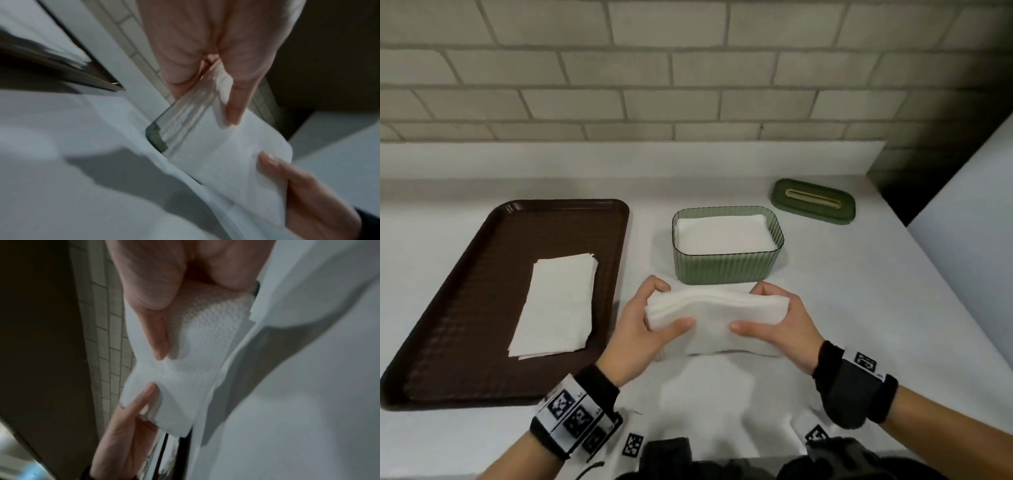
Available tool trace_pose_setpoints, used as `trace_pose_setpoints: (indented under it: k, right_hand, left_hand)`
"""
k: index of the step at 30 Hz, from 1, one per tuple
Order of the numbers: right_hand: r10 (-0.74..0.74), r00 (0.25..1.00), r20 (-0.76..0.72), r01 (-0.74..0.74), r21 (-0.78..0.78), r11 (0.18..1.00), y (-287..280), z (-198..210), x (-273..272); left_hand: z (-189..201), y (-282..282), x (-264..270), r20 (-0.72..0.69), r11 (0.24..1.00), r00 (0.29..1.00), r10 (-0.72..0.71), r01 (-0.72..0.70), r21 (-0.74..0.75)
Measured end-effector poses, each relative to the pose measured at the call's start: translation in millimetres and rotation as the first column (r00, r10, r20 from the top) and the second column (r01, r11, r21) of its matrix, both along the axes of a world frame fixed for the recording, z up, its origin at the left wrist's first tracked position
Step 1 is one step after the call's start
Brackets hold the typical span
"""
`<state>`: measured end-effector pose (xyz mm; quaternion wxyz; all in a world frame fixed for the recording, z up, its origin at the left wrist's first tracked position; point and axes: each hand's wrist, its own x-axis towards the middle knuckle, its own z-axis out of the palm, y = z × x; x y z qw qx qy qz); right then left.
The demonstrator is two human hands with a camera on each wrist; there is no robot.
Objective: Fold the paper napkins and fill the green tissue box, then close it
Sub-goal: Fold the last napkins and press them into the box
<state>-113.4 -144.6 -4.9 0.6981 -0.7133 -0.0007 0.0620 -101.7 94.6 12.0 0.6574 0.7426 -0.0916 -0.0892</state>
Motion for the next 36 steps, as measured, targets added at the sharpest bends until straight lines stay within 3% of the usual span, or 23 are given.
trace_pose_setpoints:
  k: [4, 10, 14, 19, 23, 26, 30, 33, 36]
  right_hand:
    - [-0.027, 0.998, 0.059, 0.024, 0.052, 0.998, -13, -2, -6]
    - [0.008, 0.999, 0.039, -0.005, -0.063, 0.998, -12, -23, -14]
    - [0.002, 0.998, 0.056, 0.001, -0.055, 0.998, -17, -19, -9]
    - [0.022, 0.998, -0.067, -0.031, -0.132, 0.991, -26, -31, -9]
    - [0.007, 0.998, -0.059, -0.014, -0.117, 0.993, -37, -6, 9]
    - [-0.016, 0.998, 0.053, 0.021, -0.094, 0.995, -38, 27, 35]
    - [-0.102, 0.971, 0.217, 0.135, -0.143, 0.981, -42, 60, 85]
    - [-0.137, 0.960, 0.243, 0.194, -0.233, 0.953, -45, 60, 122]
    - [-0.149, 0.965, 0.216, 0.224, -0.382, 0.897, -45, 51, 143]
  left_hand:
    - [-2, -20, -3, 0.149, 0.999, 0.988, -0.043, 0.047, -0.027]
    - [-14, -40, -9, 0.154, 0.989, 0.978, -0.139, 0.131, 0.063]
    - [-19, -40, -7, 0.164, 0.989, 0.977, -0.136, 0.123, 0.088]
    - [-28, -26, -11, 0.152, 0.959, 0.966, -0.209, 0.172, 0.227]
    - [-15, -6, 14, 0.153, 0.893, 0.945, -0.288, 0.207, 0.400]
    - [9, -2, 47, 0.163, 0.933, 0.959, -0.233, 0.174, 0.314]
    - [43, -11, 105, 0.222, 0.985, 0.975, -0.021, -0.017, 0.171]
    - [49, -25, 141, 0.216, 0.939, 0.974, 0.061, -0.129, 0.318]
    - [51, -43, 157, 0.160, 0.861, 0.986, 0.046, -0.121, 0.494]
